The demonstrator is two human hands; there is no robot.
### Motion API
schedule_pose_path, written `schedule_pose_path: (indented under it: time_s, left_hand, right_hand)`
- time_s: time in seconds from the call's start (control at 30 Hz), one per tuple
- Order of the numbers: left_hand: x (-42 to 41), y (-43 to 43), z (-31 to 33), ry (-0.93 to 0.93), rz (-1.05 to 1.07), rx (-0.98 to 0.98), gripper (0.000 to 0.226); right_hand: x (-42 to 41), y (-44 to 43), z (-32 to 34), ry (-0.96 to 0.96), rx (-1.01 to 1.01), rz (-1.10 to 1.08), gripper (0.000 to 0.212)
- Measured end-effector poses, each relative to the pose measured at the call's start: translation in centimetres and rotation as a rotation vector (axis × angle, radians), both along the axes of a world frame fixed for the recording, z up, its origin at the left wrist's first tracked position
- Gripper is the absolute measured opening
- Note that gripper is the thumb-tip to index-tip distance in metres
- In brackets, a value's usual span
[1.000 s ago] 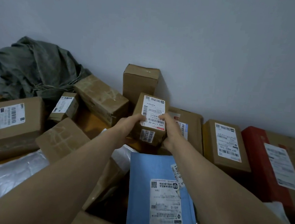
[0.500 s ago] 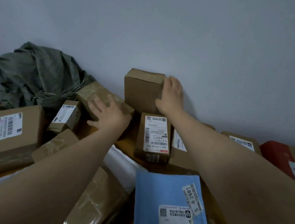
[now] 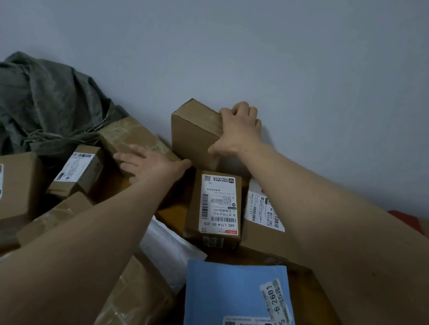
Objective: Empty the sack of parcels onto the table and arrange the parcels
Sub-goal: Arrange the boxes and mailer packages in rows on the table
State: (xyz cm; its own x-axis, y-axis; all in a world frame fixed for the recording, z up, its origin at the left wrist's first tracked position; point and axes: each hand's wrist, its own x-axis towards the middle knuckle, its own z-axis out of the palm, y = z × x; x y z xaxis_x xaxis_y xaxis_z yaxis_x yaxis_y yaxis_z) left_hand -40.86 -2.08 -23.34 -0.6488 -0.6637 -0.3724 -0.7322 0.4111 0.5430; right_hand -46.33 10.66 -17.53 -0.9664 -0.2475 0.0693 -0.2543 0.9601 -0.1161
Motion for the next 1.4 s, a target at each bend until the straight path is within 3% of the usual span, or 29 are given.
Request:
schedule_pose_path:
  time_s: [0.2,0.33,0.47,0.57,0.67,0.83,0.97,1.1,1.2,1.3,1.4]
  left_hand:
    - [1.3,-1.5,1.0,0.146,0.041,0.084,0.108]
    - [3.0,-4.4,1.0,0.324,0.137,0.278,0.083]
    - [4.4,-6.1,2.2,0.530,0.345,0.415,0.071]
    - [5.3,-6.4,3.4,0.628,0.523,0.698,0.066]
    - [6.8,-6.3,4.7,0.707,0.605,0.934,0.038]
    - [7.5,-8.0,3.7,0.608,0.598,1.136,0.026]
    - [6.2,-9.6,0.8,0.390,0.542,0.880,0.038]
    - [7.3,-8.3,3.2,0.448,0.407,0.485,0.049]
    - [7.9,-8.1,4.2,0.456,0.219,0.211,0.073]
    - [7.9,-7.5,3.9,0.447,0.049,0.216,0.099]
    - [7.5,-6.8,3.3,0.370,-0.061,0.238,0.080]
  right_hand:
    - [1.9,1.2,0.0,-0.043,-0.274,-0.005,0.088]
    - [3.6,1.7,-0.1,-0.003,-0.385,-0.012,0.087]
    - [4.9,1.8,0.3,0.045,-0.512,-0.051,0.089]
    - [6.0,1.3,0.3,0.036,-0.539,-0.074,0.091]
    - [7.2,0.6,0.1,0.002,-0.625,-0.110,0.094]
    - [8.6,-0.1,0.5,-0.001,-0.786,-0.182,0.094]
    - [9.6,-0.9,0.4,-0.083,-0.789,-0.147,0.095]
    - [10.3,-2.3,-0.5,-0.144,-0.758,-0.136,0.094]
    - [10.4,-2.4,-0.7,-0.150,-0.704,-0.122,0.092]
    - [10.5,-1.9,-1.0,-0.131,-0.580,-0.056,0.092]
    - [10.7,-1.6,-1.2,-0.156,-0.558,-0.051,0.093]
